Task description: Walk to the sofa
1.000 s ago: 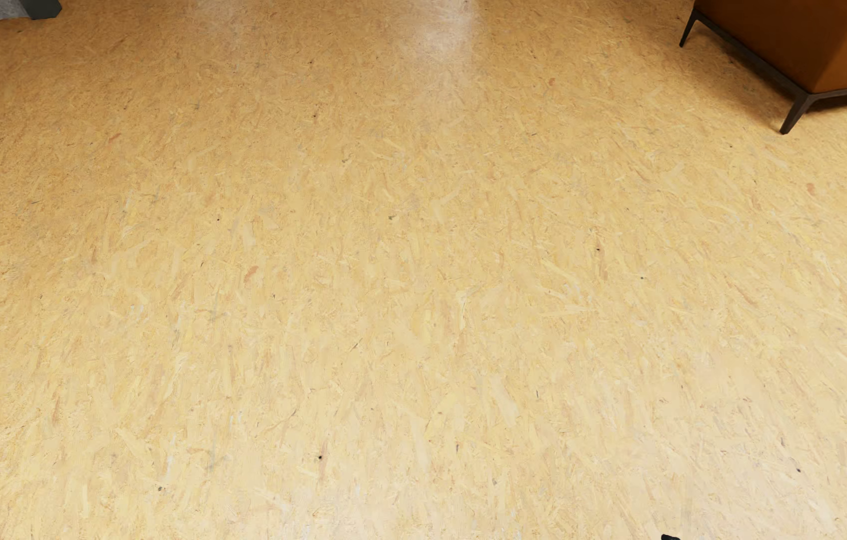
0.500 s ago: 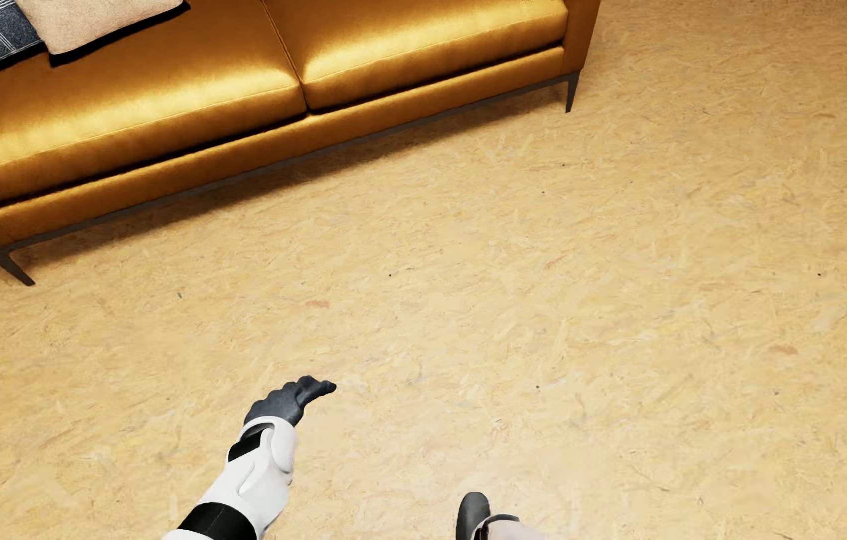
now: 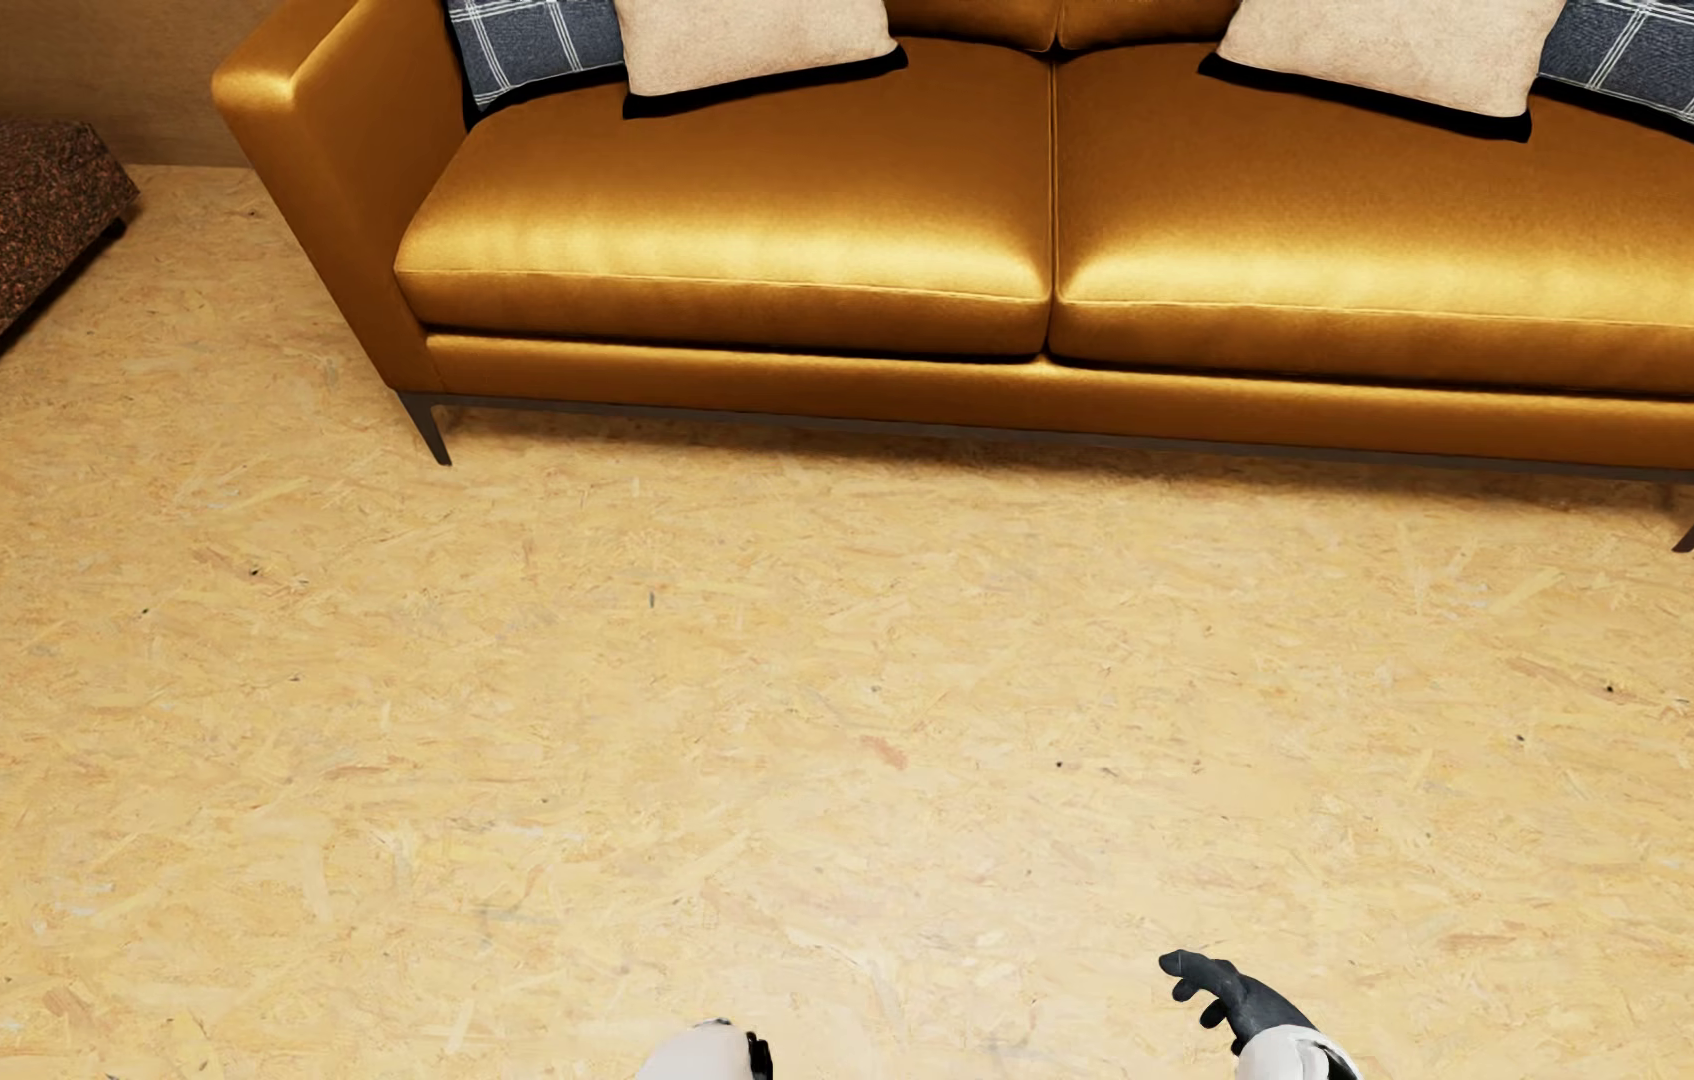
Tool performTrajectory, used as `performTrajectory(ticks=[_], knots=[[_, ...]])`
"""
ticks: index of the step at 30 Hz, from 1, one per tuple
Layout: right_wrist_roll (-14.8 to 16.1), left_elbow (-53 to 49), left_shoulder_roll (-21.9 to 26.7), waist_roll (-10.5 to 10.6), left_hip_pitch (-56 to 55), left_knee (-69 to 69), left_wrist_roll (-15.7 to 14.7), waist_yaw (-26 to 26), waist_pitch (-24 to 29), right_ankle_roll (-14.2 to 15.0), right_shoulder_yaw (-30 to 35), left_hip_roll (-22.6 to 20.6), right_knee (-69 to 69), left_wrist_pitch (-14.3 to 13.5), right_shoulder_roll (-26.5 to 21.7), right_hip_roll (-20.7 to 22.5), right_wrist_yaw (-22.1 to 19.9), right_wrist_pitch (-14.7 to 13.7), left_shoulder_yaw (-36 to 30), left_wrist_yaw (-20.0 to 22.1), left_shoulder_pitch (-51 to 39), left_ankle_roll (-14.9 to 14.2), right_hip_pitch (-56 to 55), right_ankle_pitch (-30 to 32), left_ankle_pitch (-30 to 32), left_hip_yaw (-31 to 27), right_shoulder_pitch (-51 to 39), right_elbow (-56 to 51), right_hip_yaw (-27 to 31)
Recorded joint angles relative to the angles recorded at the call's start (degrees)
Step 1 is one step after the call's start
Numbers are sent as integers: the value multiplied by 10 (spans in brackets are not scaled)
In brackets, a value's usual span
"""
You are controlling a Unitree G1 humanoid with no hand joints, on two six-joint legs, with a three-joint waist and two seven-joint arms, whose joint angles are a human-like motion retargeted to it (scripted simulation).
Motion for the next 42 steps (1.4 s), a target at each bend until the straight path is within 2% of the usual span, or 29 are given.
performTrajectory(ticks=[2,3,4,5,6,7,9,11,12,14,16,18,19,21,22,23,26,27,28,29,30,33,34,36,37,38,39,41,42], knots=[[-2,-35,-45,3,-9,-202,7,24,-6,9,25,-9,2,1,10,18,-4,-8,35,19,45,-13,19,-27,10,50,-48,-5,22],[6,-42,-68,5,3,-333,17,33,-11,17,32,-22,-5,4,19,28,-10,-18,46,13,59,-16,33,-40,21,63,-64,-15,31],[12,-42,-89,5,22,-451,27,39,-17,27,42,-34,-15,10,26,34,-15,-28,51,1,64,-38,49,-50,49,71,-74,-26,42],[21,-33,-106,5,46,-499,39,43,-22,38,52,-36,-22,16,31,37,-19,-40,45,-24,62,68,66,-54,95,94,-76,-41,53],[27,-15,-118,3,57,-491,54,45,-24,54,64,-37,-3,19,33,29,-22,-52,29,-54,50,130,74,-49,92,107,-74,-57,72],[39,10,-121,-3,66,-471,75,47,-23,67,63,-39,56,20,37,12,-32,-63,5,-86,24,124,62,-28,65,112,-61,-73,85],[64,47,-108,-14,82,-408,127,42,-17,108,50,-38,241,38,54,-22,-42,-60,-41,-126,-37,109,-2,114,6,111,-12,-81,122],[34,20,-88,-21,123,-394,161,26,-13,94,77,-39,436,23,34,-38,31,-44,-58,-119,-84,105,-103,204,-36,136,-1,-60,193],[21,5,-76,-28,145,-389,163,17,-10,87,72,-46,501,16,23,-58,45,-36,-47,-80,-110,100,-144,191,-56,139,6,-54,205],[38,3,-50,-39,190,-384,148,-1,-7,63,1,-63,533,7,26,-90,-8,-12,-25,6,-178,89,-210,179,-87,130,44,-41,207],[82,16,-15,-45,233,-397,153,-16,-7,84,-69,-79,444,12,32,-99,-51,6,-32,14,-265,80,-252,145,-110,111,89,-38,197],[81,-4,11,-51,268,-411,158,-28,-11,65,-82,-94,257,0,10,-114,-36,12,-41,7,-338,64,-254,142,-134,84,132,-31,152],[79,-23,19,-52,283,-419,153,-32,-14,54,-86,-101,137,-12,1,-111,-25,14,-40,16,-366,59,-244,164,-143,68,155,-30,131],[81,-61,27,-54,308,-434,139,-36,-21,56,-106,-108,-57,-43,1,-101,-24,28,-46,38,-405,49,-209,231,-161,34,200,-22,110],[83,-77,30,-54,316,-427,135,-36,-23,20,-112,-104,-58,-54,10,-103,-24,31,-52,46,-416,42,-197,233,-171,19,220,-14,94],[77,-95,29,-52,316,-403,129,-36,-21,8,-109,-94,-39,-58,19,-103,-20,39,-50,51,-417,36,-190,216,-180,9,230,2,80],[35,-149,-9,-32,273,-264,100,-34,-12,15,-75,-56,15,-63,28,-96,35,58,-10,85,-345,21,-172,159,-115,-1,223,34,59],[28,-154,-17,-26,238,-198,100,-34,-8,12,-71,-44,14,-66,36,-89,48,51,-18,76,-320,-1,-160,146,-66,-20,218,23,45],[29,-147,-12,-19,199,-129,122,-34,-5,10,-75,-33,9,-69,46,-81,48,41,-45,43,-301,-35,-146,135,-24,-39,212,6,31],[35,-131,-6,-11,160,-60,151,-36,-1,9,-85,-17,2,-73,56,-73,31,27,-73,1,-286,-57,-132,126,-5,-47,203,-15,18],[41,-104,-8,-2,127,-13,163,-38,3,9,-95,14,1,-63,64,-66,6,14,-82,-34,-270,-59,-123,118,-15,-35,189,-34,11],[52,26,-37,22,84,-8,113,-33,13,16,-106,119,-14,23,69,-39,-47,-7,-48,-26,-221,16,-103,107,-60,59,128,-82,21],[55,72,-37,28,79,-43,116,-29,15,19,-108,130,-21,42,71,-30,-55,-25,-72,-51,-209,28,-98,105,-76,78,109,-88,28],[60,102,-19,37,74,-167,111,-22,17,28,-105,104,-28,45,70,-19,-57,-57,-102,-118,-181,22,-91,97,-93,73,81,-115,43],[63,91,2,41,83,-265,123,-19,16,33,-103,83,-30,21,69,-16,-58,-74,-124,-135,-160,4,-89,94,-88,59,72,-129,50],[60,74,8,44,100,-357,120,-16,14,36,-98,60,-51,10,63,-16,-58,-87,-122,-125,-139,18,-81,100,-29,50,66,-142,58],[61,55,8,45,114,-381,103,-15,13,40,-94,59,-53,13,61,-14,-56,-96,-97,-97,-118,29,-81,100,-39,59,62,-152,66],[66,37,-12,44,129,-402,68,-12,13,48,-104,51,-41,17,59,-25,-58,-96,-59,-37,-105,24,-87,95,-35,74,68,-164,77],[71,38,-16,41,133,-402,71,-12,14,53,-114,45,-26,19,62,-33,-62,-90,-69,-31,-114,23,-91,88,-37,78,78,-162,81]])
